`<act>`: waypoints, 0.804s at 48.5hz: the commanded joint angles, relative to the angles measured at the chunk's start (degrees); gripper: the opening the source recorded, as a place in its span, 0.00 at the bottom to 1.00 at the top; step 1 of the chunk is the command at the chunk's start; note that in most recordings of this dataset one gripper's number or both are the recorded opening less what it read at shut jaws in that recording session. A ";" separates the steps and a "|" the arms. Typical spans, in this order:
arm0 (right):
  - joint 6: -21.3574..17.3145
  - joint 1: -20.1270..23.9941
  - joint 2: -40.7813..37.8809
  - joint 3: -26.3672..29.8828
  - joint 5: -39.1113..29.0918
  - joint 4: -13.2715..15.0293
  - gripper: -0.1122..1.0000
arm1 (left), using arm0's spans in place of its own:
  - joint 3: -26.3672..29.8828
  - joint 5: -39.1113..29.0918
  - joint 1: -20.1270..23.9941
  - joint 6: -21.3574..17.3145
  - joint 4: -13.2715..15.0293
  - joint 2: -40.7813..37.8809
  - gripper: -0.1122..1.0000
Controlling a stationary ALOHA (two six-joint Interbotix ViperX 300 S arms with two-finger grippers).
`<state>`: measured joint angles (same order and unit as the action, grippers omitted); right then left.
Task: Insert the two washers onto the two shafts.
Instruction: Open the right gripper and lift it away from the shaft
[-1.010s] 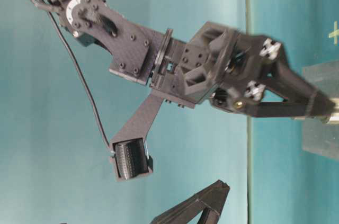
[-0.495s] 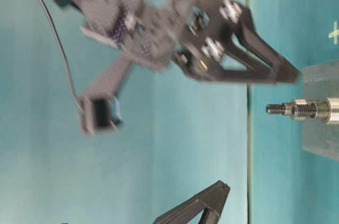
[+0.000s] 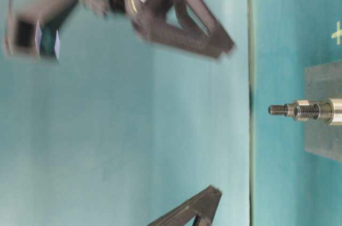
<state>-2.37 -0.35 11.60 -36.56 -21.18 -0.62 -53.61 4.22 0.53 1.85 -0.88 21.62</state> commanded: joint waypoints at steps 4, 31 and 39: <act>-1.23 0.18 4.66 -3.69 6.24 -0.18 0.82 | 0.62 0.44 -0.44 -0.09 -0.18 1.93 0.10; -2.29 0.26 17.58 -16.26 18.19 -0.18 0.83 | -0.79 0.53 -0.53 -0.53 -0.09 3.60 0.10; -3.08 0.18 20.30 -20.13 23.12 -0.18 0.83 | -1.93 0.53 -0.53 -0.62 -0.09 3.52 0.10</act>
<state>-4.66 -0.26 30.41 -55.90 -0.44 -0.70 -55.63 4.22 0.09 1.32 -0.88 24.70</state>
